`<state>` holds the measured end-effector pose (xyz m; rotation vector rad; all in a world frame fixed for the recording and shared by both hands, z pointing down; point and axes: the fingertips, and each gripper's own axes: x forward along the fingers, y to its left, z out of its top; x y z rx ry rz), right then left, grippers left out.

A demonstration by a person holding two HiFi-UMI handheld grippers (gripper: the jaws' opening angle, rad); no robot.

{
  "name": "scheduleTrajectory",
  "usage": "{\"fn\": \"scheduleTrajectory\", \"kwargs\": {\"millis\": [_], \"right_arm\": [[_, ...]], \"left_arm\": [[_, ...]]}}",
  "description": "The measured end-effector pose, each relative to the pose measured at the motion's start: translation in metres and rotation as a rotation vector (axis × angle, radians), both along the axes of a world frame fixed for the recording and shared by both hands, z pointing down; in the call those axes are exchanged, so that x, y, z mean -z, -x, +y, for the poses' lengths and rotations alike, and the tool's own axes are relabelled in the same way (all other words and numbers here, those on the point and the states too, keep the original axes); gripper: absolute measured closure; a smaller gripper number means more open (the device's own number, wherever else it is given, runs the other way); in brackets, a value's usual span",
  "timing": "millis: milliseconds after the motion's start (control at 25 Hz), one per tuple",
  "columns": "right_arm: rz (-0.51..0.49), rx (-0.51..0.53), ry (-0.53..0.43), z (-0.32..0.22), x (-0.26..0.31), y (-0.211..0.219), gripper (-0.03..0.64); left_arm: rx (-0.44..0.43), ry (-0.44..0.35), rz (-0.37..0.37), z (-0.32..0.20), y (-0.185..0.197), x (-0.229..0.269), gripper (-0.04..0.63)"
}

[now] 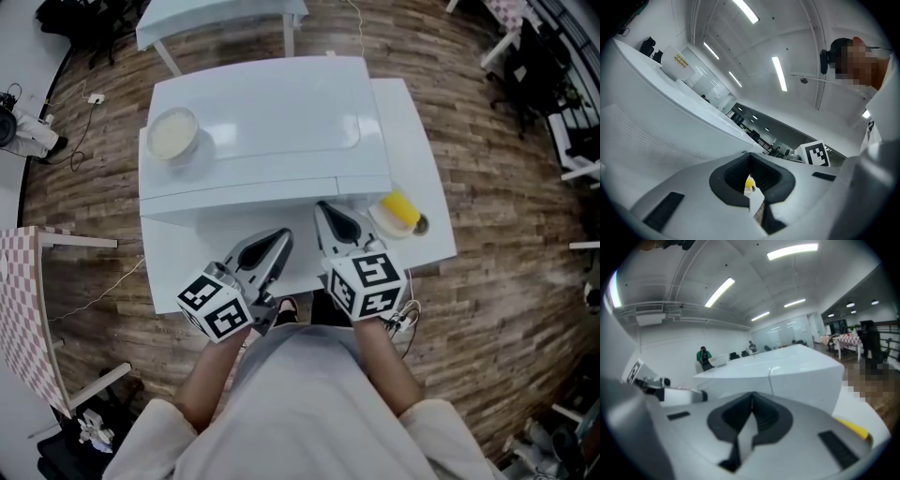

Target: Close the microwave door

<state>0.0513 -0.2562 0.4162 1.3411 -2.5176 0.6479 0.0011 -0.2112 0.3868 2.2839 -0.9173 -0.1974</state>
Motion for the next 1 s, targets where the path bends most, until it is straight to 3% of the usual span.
{"fn": "scheduleTrajectory", "kwargs": {"millis": [440, 1000], "right_arm": [[-0.026, 0.038, -0.026, 0.022, 0.007, 0.009, 0.594], [-0.022, 0.014, -0.086, 0.066, 0.034, 0.000, 0.594]], "left_arm": [[0.004, -0.002, -0.017, 0.008, -0.005, -0.006, 0.577], [-0.023, -0.064, -0.041, 0.036, -0.011, 0.013, 0.577]]}}
